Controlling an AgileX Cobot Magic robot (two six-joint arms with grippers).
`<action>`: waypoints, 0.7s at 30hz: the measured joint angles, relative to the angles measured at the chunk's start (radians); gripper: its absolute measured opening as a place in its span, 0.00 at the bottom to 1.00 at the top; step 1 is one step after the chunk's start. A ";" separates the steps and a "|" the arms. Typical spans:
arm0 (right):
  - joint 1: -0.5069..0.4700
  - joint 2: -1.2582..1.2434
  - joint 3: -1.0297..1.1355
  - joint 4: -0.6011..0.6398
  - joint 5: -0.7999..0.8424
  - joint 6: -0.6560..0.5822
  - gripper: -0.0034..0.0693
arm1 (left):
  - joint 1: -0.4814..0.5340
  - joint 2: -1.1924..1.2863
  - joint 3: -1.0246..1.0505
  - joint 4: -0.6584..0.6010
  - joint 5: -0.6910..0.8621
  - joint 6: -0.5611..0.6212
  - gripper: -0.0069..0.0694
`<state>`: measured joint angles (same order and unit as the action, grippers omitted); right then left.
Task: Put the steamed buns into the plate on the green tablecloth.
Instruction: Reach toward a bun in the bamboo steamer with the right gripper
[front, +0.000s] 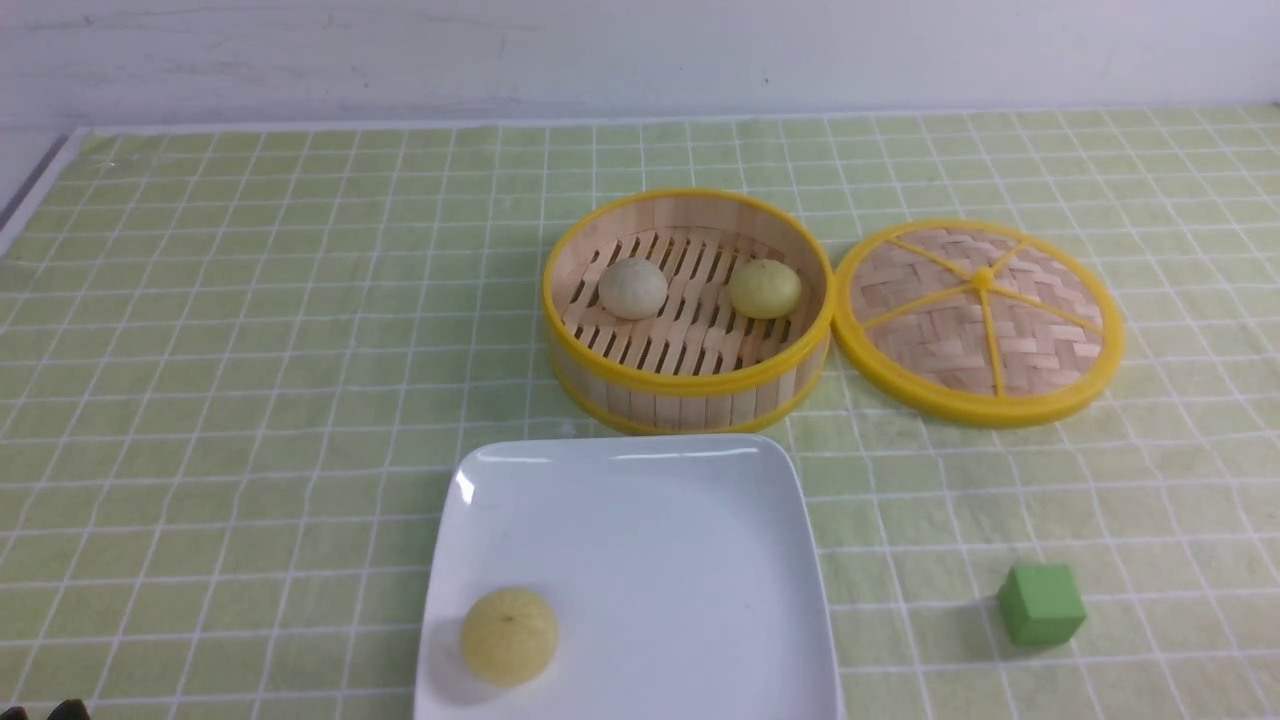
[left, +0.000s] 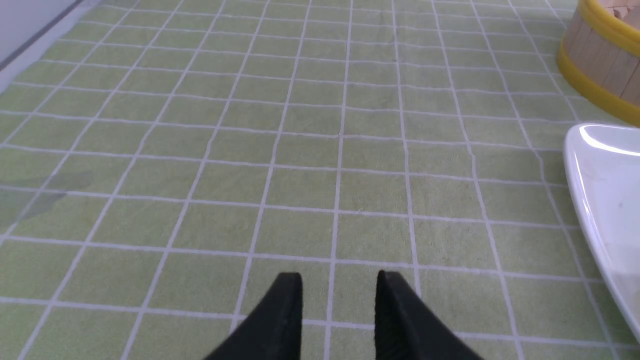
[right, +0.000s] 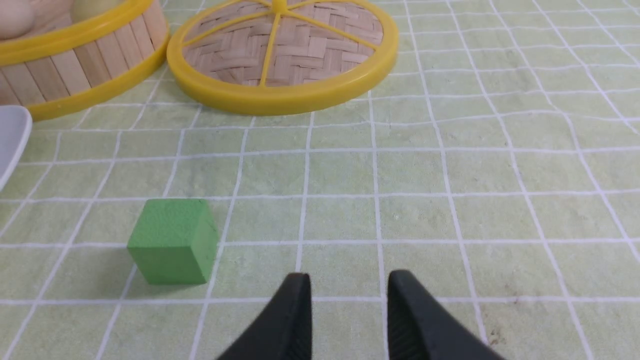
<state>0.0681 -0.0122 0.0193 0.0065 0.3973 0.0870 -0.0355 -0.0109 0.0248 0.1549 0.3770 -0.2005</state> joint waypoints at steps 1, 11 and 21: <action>0.000 0.000 0.000 0.000 0.000 -0.001 0.38 | 0.000 0.000 0.000 0.000 0.000 0.000 0.41; 0.000 0.000 0.000 -0.066 -0.004 -0.007 0.38 | 0.000 0.000 0.000 -0.001 0.000 -0.001 0.41; 0.000 0.000 0.006 0.265 -0.057 0.293 0.38 | 0.000 0.000 -0.002 -0.632 0.046 -0.532 0.41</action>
<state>0.0681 -0.0122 0.0254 0.2720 0.3406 0.3799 -0.0355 -0.0109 0.0231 -0.4775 0.4229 -0.7324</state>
